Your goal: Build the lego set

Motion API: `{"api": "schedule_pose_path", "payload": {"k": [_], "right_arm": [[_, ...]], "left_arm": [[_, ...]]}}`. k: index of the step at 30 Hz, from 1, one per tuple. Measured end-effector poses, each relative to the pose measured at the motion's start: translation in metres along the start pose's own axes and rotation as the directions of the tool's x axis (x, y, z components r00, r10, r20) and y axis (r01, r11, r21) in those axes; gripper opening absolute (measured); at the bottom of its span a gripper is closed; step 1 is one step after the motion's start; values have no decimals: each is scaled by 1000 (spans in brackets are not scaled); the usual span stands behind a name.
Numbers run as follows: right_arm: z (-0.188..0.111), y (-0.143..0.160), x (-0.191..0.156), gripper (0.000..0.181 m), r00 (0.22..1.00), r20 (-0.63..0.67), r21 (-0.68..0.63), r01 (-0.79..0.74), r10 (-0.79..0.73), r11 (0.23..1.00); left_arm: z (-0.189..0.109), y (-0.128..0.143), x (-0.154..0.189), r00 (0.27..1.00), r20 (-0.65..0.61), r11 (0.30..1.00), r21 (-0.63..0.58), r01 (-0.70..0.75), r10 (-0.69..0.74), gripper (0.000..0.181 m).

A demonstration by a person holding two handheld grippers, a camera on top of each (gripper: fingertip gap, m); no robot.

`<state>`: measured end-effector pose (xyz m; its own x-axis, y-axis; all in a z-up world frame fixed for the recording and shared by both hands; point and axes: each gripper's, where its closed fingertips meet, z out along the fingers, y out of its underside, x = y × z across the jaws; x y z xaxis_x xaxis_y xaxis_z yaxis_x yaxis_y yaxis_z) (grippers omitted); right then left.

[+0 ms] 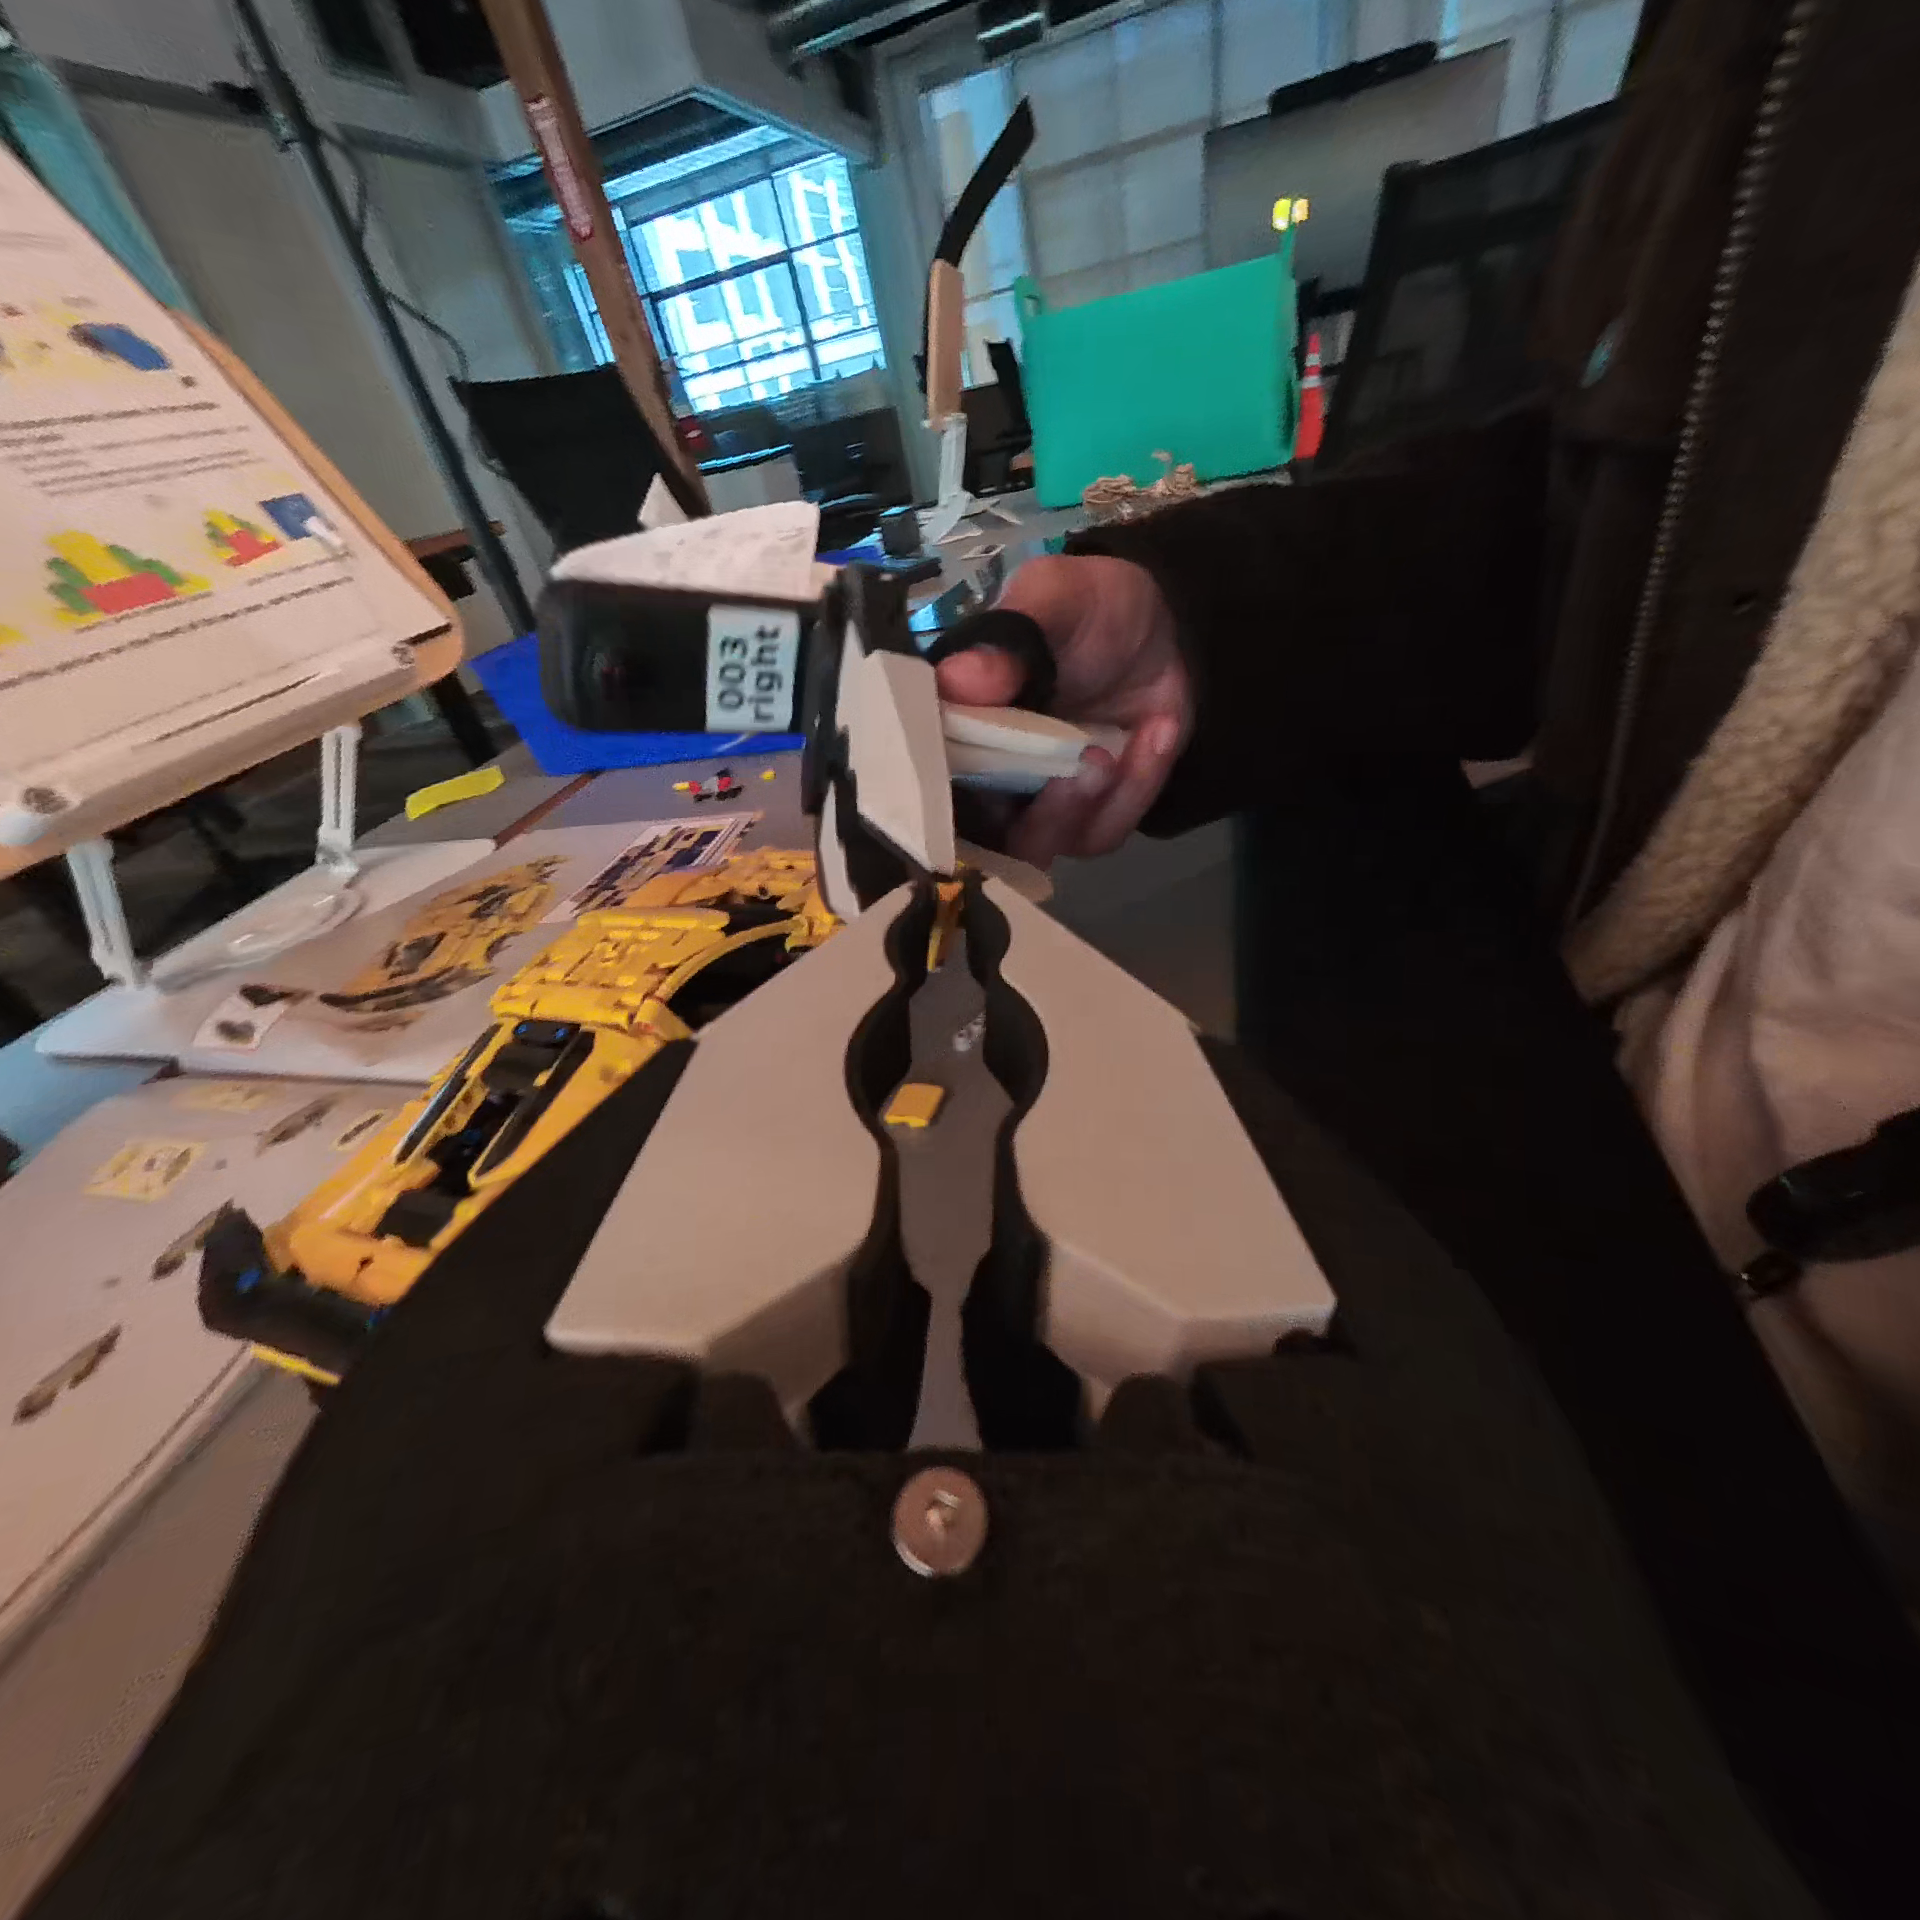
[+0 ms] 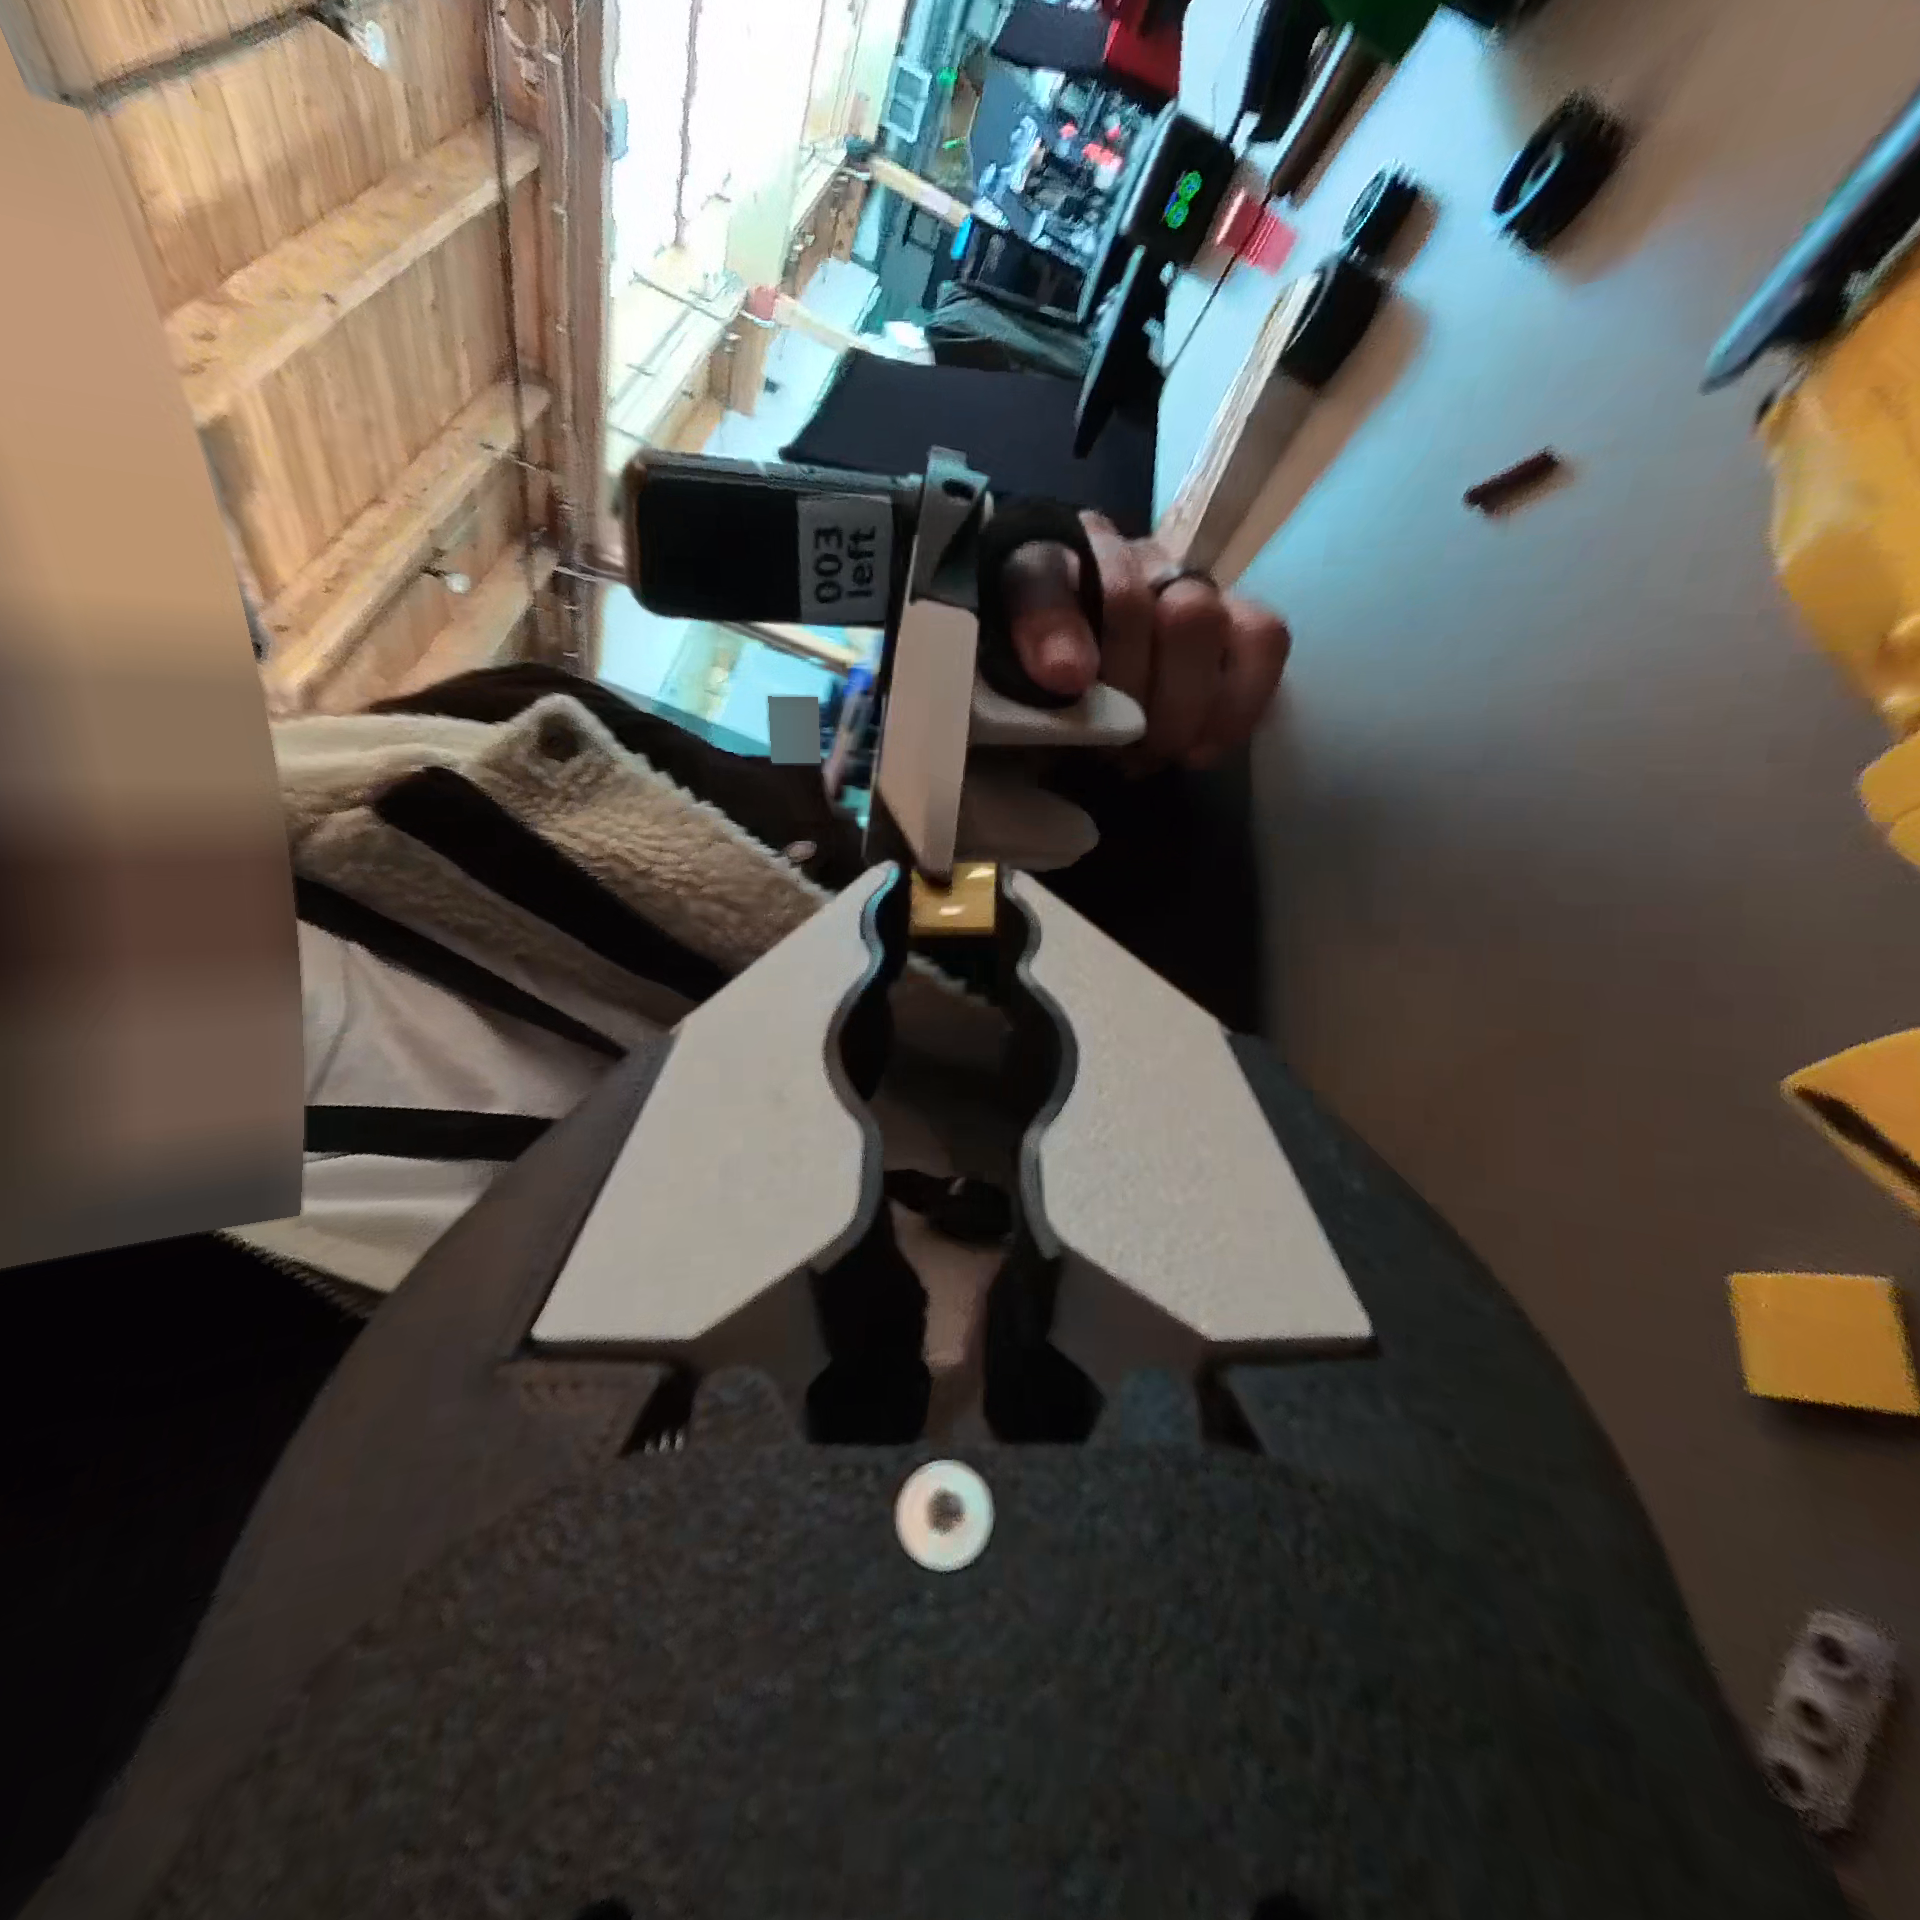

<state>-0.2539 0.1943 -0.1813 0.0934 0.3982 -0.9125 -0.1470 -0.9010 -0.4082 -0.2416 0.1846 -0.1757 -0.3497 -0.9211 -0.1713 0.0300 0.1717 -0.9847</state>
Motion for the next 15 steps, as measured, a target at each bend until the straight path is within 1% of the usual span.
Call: {"api": "schedule_pose_path", "payload": {"k": [1, 2, 3, 4, 5, 6, 8, 9, 10, 11, 13, 15], "right_arm": [[1, -1, 3, 16, 998, -46, -2, 53, -53, 999], [3, -1, 11, 16, 985, -122, -19, 120, -122, 993], [4, 0, 23, 16, 950, -229, -58, 207, -215, 977], [4, 2, 38, 16, 881, -338, -131, 303, -330, 944], [4, 6, 52, 16, 787, -415, -234, 393, -456, 890], [6, 12, 65, 16, 678, -457, -350, 458, -576, 817], [8, 21, 91, 17, 461, -472, -565, 496, -752, 659], [12, 26, 99, 17, 397, -453, -630, 492, -798, 602], [18, 30, 102, 17, 368, -434, -656, 497, -822, 568], [23, 31, 105, 17, 362, -424, -662, 501, -830, 557], [29, 32, 109, 17, 386, -418, -662, 490, -822, 567], [29, 30, 116, 17, 385, -425, -663, 483, -819, 571]], "left_arm": [[-2, 3, -1, 999, 8, 999, -6, 44, -44, 6], [-6, 7, -1, 995, 7, 995, -18, 100, -100, 7], [-11, 11, -2, 987, 8, 986, -31, 161, -161, 13], [-18, 14, -7, 973, 34, 973, -41, 228, -227, 21], [-28, 16, -15, 955, 68, 955, -41, 293, -290, 26], [-38, 16, -22, 935, 92, 938, -28, 345, -341, 28], [-60, 14, -39, 904, 159, 917, 30, 398, -397, 28], [-70, 14, -49, 892, 206, 916, 63, 397, -401, 27], [-79, 15, -59, 881, 253, 917, 92, 389, -399, 28], [-86, 16, -67, 869, 295, 918, 116, 380, -397, 27], [-93, 18, -77, 853, 348, 921, 152, 358, -389, 27], [-94, 21, -81, 851, 382, 933, 145, 329, -360, 27]]}}
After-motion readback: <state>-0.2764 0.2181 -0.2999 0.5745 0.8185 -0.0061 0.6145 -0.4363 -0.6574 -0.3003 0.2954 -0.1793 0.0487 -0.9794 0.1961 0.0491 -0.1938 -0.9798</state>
